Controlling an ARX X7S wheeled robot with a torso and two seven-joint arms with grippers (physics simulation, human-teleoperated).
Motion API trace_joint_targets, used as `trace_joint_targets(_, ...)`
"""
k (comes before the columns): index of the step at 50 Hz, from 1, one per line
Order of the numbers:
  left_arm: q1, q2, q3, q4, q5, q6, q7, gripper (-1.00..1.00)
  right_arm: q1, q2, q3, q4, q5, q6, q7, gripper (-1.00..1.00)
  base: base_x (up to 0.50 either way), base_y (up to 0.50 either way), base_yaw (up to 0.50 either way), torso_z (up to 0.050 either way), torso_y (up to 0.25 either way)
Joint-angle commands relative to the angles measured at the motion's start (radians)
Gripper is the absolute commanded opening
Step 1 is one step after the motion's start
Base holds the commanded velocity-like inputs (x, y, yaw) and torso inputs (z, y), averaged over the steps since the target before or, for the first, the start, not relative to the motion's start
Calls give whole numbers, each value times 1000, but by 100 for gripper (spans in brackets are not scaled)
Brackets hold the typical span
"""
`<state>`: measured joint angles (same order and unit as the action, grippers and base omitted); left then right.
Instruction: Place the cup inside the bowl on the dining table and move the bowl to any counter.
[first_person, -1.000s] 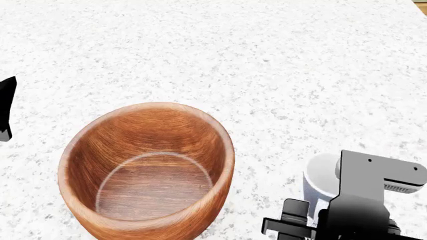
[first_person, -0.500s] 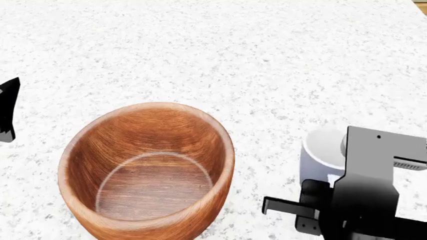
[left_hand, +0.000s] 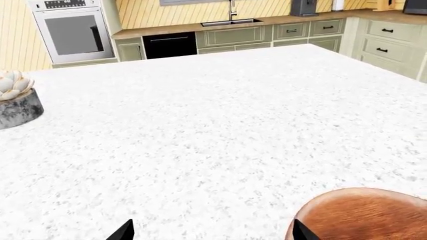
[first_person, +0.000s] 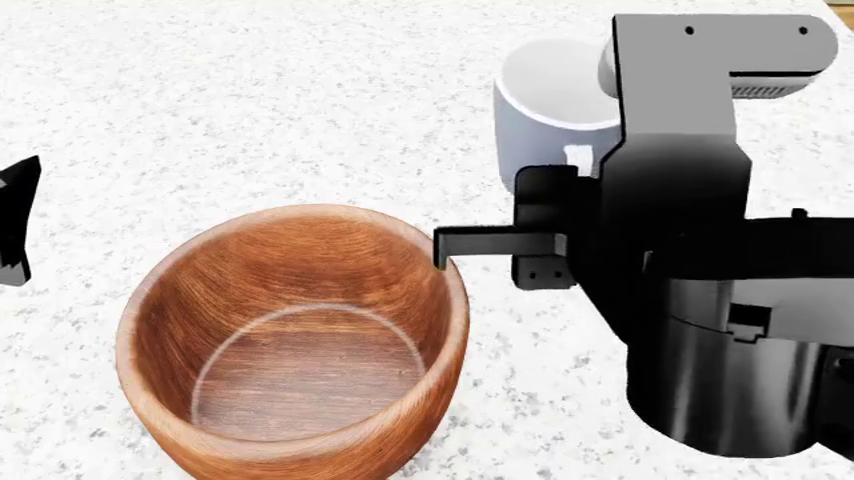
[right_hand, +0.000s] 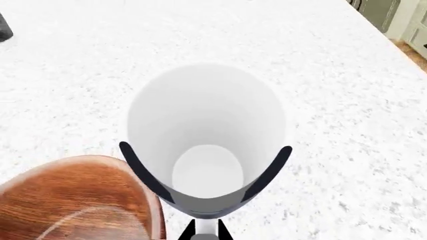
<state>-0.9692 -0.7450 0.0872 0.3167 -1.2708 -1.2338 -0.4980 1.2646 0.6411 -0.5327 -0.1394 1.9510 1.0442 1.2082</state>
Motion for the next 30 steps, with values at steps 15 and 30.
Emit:
trace_joint_targets(15, 13, -6, 6, 2, 4, 21, 0, 100, 219, -333, -148, 348, 17, 114, -252, -100, 0, 0, 0, 0, 0)
trace_joint_targets(30, 44, -11, 2, 4, 6, 48, 20, 100, 93, -355, -195, 278, 100, 90, -182, -100, 0, 0, 0, 0, 0)
